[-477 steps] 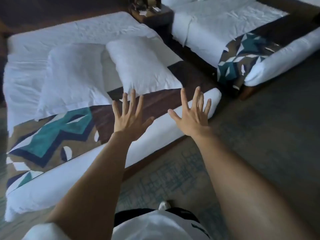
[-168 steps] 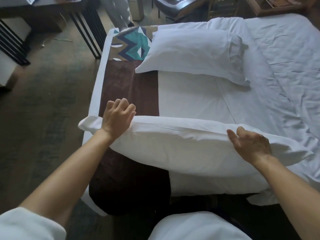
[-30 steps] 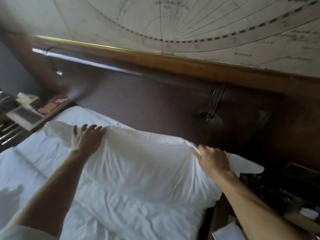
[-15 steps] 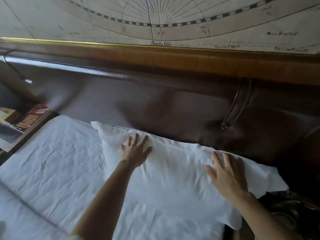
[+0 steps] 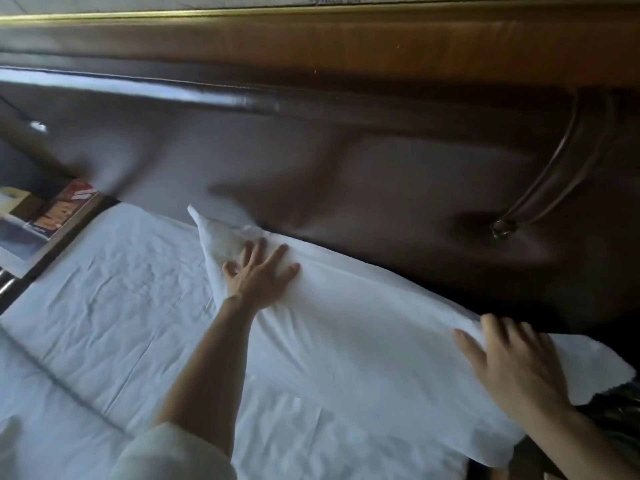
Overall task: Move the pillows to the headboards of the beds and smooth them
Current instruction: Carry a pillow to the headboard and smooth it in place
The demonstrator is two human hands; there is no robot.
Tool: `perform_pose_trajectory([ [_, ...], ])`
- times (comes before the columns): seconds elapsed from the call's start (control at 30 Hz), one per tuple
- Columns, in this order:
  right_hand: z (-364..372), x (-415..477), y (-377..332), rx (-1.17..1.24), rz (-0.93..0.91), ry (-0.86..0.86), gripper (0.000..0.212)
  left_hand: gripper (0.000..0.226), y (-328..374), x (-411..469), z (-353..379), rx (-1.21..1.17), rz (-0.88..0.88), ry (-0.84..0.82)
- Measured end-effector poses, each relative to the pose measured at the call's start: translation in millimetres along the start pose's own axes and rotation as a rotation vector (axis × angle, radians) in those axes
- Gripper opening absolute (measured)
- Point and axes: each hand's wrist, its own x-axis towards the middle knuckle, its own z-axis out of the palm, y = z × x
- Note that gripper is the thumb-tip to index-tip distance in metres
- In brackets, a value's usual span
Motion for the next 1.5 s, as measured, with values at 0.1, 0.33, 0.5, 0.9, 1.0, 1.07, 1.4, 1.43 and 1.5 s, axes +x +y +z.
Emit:
perform_pose_trajectory([
  [0.1, -5, -2, -10, 0.089, -0.02, 0.099, 0.052, 0.063, -15, 12, -6, 0.02, -0.093, -0.046],
  [0.33, -20, -1, -7, 0.181, 0.072, 0.226, 0.048, 0.054, -16, 8, -13, 0.068, -0.046, -0.041],
  [0.5, -4, -7, 17, -0.044, 0.096, 0.139, 0.052, 0.053, 1, 12, -17, 0.085, -0.063, -0.101],
  [0.9, 22, -11, 34, -0.044, 0.073, 0.137, 0.064, 0.067, -27, 37, -13, -0.075, -0.251, -0.089],
  [1.0, 28, -11, 36, -0.019, 0.084, 0.135, 0.066, 0.059, -21, 40, -15, -0.069, -0.266, -0.068],
  [1.07, 29, -13, 38, -0.001, 0.09, 0.181, 0.064, 0.061, -16, 33, -11, -0.045, -0.229, 0.007],
  [1.4, 31, 9, -30, 0.078, -0.162, 0.187, 0.06, 0.066, 162, -116, 55, -0.092, 0.569, 0.139],
  [1.43, 30, 9, -21, 0.066, -0.152, 0.17, 0.059, 0.063, 176, -122, 58, -0.093, 0.576, 0.113],
  [1.5, 28, 4, 4, 0.04, -0.101, 0.155, 0.059, 0.063, 196, -129, 61, -0.086, 0.534, 0.088],
])
